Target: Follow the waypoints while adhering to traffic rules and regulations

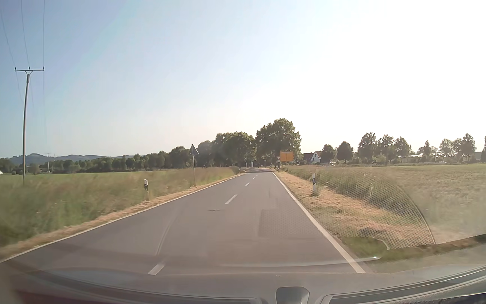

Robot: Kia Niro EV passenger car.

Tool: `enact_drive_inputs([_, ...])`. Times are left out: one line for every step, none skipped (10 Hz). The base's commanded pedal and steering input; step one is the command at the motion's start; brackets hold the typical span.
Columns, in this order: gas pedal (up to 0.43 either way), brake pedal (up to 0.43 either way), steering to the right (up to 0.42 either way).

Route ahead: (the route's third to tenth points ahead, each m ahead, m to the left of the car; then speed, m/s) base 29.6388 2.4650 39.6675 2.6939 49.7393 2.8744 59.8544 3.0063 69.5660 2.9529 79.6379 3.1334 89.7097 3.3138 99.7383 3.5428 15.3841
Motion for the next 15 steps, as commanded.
enact_drive_inputs([0.28, 0.006, 0.0])
enact_drive_inputs([0.28, 0.006, 0.0])
enact_drive_inputs([0.28, 0.006, 0.001])
enact_drive_inputs([0.26, 0.006, 0.001])
enact_drive_inputs([0.228, 0.006, 0.002])
enact_drive_inputs([0.228, 0.006, 0.002])
enact_drive_inputs([0.22, 0.006, 0.002])
enact_drive_inputs([0.197, 0.006, 0.002])
enact_drive_inputs([0.197, 0.006, 0.002])
enact_drive_inputs([0.189, 0.006, 0.003])
enact_drive_inputs([0.169, 0.006, 0.004])
enact_drive_inputs([0.157, 0.006, 0.003])
enact_drive_inputs([0.157, 0.006, 0.003])
enact_drive_inputs([0.157, 0.006, 0.004])
enact_drive_inputs([0.157, 0.006, 0.003])
